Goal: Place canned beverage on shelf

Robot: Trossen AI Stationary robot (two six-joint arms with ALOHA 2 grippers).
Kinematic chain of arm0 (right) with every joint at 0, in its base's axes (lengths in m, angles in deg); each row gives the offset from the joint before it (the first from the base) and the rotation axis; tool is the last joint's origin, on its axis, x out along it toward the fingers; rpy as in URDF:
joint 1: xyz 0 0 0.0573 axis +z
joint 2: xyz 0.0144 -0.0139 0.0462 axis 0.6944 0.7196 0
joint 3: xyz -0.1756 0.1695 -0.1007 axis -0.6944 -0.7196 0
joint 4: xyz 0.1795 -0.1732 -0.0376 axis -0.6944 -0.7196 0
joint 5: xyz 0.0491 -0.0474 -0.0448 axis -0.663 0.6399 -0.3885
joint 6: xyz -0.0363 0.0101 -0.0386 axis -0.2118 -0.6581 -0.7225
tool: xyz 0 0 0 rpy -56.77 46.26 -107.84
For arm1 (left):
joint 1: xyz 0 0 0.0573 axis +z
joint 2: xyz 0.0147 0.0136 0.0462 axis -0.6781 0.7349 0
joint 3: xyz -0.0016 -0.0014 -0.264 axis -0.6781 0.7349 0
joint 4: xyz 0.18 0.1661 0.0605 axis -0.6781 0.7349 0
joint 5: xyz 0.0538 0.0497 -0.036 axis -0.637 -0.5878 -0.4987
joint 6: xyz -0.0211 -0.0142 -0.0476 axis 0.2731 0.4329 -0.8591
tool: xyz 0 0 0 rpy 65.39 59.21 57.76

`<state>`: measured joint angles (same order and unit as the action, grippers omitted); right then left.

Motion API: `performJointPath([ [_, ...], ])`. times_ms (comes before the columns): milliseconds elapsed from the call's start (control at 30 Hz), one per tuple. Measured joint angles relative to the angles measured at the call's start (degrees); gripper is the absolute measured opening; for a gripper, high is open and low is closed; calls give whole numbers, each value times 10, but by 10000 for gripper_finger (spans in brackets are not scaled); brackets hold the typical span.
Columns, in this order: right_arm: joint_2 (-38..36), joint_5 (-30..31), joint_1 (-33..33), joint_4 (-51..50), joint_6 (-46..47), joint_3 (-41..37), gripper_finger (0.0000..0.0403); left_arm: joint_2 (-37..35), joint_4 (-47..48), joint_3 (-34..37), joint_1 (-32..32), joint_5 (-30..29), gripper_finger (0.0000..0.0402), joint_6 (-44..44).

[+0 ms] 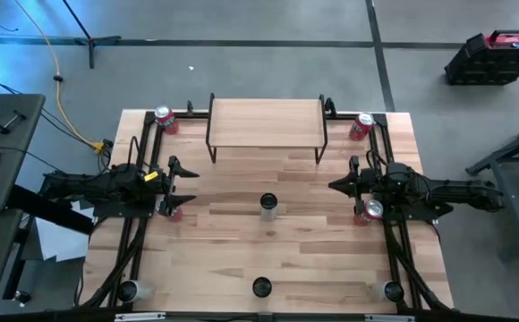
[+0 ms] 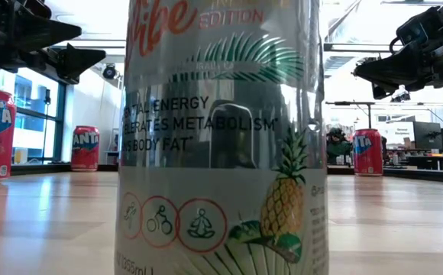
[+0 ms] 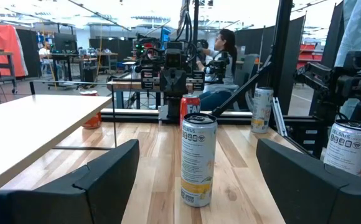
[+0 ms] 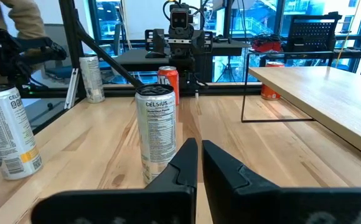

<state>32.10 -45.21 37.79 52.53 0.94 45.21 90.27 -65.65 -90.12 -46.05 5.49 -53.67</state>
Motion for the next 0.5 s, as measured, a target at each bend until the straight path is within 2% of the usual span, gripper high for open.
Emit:
performJointPath([
  [500,0,2,0,0,0,0,9,0,0,0,0,0,314,0],
])
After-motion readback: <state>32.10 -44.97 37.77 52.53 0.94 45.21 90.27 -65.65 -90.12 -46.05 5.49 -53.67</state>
